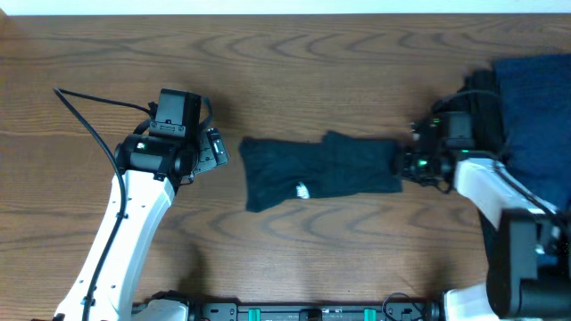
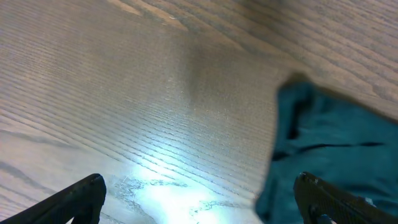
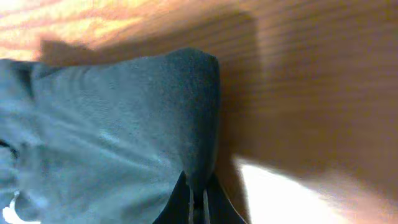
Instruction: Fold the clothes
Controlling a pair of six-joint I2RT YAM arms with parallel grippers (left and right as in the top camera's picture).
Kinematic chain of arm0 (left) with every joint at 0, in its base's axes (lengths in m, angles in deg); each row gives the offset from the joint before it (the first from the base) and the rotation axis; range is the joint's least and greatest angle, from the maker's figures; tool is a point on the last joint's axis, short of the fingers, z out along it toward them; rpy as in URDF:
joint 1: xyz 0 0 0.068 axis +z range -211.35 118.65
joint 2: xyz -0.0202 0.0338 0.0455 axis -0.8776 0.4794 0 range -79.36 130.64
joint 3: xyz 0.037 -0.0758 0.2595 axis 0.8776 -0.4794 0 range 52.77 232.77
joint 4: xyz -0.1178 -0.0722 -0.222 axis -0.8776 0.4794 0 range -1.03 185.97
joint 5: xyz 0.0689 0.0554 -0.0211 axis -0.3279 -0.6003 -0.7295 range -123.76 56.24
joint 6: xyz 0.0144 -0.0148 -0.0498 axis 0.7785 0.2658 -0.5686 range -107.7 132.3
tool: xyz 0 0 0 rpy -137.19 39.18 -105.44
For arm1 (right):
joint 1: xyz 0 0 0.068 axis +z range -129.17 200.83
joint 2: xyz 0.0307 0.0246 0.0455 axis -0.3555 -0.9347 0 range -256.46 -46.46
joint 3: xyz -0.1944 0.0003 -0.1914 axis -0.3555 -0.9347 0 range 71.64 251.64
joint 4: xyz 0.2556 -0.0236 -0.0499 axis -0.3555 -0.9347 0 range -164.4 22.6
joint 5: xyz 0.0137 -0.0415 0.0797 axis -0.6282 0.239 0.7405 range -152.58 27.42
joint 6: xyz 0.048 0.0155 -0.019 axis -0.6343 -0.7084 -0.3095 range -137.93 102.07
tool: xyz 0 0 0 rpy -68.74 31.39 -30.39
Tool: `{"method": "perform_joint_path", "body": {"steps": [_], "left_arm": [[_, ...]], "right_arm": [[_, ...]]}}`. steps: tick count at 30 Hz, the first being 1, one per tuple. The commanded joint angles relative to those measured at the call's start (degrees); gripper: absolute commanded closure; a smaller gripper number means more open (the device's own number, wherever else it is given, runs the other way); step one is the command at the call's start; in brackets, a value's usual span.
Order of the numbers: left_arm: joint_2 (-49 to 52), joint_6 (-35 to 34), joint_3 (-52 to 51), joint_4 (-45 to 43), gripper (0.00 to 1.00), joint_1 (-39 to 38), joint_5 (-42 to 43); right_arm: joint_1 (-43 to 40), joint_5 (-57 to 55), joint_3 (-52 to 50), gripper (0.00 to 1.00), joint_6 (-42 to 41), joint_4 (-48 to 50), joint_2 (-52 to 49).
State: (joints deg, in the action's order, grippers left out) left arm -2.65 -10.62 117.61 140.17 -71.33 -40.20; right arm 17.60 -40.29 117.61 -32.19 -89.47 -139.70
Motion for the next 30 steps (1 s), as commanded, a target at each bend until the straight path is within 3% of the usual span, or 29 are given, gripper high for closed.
{"method": "perform_joint_path", "body": {"steps": [1,11,17,30], "left_arm": [[0.2,-0.3,0.2,0.2,0.02,-0.1,-0.9],[0.2,-0.3,0.2,0.2,0.02,-0.1,-0.9],[0.2,-0.3,0.2,0.2,0.02,-0.1,-0.9],[0.2,-0.3,0.2,0.2,0.02,-0.1,-0.9]], "right_arm": [[-4.1,0.6,0.1,0.99,5.1,-2.3,5.6],[-5.5,10.3,4.4,0.99,5.1,-6.7,17.5],[0.9,11.1,8.7,0.99,3.6,-12.6,17.6],[15.4,7.5,9.2,0.99,-0.5,-11.8,14.7]]}}
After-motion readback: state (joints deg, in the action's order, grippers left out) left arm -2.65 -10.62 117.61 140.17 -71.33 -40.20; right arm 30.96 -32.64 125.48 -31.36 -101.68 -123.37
